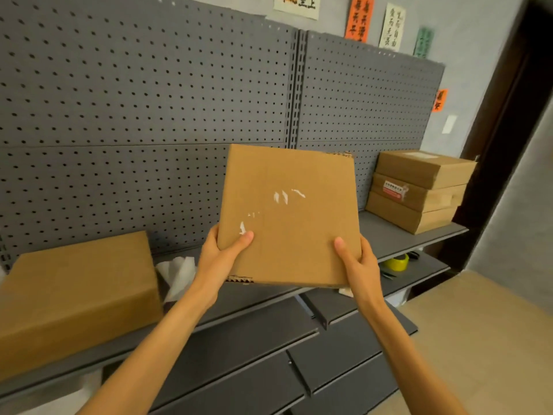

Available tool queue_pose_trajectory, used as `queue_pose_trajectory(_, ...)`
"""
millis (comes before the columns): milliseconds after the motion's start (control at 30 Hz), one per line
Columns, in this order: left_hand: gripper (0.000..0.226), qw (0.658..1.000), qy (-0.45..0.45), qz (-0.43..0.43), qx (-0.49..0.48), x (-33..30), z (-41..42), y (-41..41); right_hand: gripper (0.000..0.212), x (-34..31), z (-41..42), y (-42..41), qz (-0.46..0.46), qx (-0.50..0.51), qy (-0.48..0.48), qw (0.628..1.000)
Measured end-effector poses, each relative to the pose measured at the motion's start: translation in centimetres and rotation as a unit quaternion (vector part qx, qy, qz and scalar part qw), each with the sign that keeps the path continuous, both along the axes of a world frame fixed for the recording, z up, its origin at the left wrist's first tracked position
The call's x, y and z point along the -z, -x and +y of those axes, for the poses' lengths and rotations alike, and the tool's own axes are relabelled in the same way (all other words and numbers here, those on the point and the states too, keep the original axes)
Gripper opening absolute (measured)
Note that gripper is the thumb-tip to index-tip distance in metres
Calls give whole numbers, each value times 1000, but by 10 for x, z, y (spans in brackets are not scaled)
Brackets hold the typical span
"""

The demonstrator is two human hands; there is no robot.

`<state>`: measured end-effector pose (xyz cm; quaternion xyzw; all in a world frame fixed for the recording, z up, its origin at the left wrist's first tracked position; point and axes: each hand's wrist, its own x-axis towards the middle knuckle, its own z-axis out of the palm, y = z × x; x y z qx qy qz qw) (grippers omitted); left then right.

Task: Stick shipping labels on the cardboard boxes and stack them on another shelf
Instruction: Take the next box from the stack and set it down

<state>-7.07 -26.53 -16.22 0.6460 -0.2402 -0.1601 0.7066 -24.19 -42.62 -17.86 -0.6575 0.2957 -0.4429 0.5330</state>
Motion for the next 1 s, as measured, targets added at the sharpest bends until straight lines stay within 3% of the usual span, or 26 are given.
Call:
queue_pose_trajectory(367, 56, 999, -13, -6, -39, 3, -72, 34, 61, 1, -87, 26, 38, -36, 10, 999)
queue_pose_trajectory(667, 58, 991, -87, 11, -101, 33, -58, -3, 53, 22, -95, -28, 87, -104, -9, 991)
queue_pose_trajectory(1000, 61, 975, -156, 82, -138, 74, -44, -54, 65, 47, -99, -92, 218, -162, -18, 962)
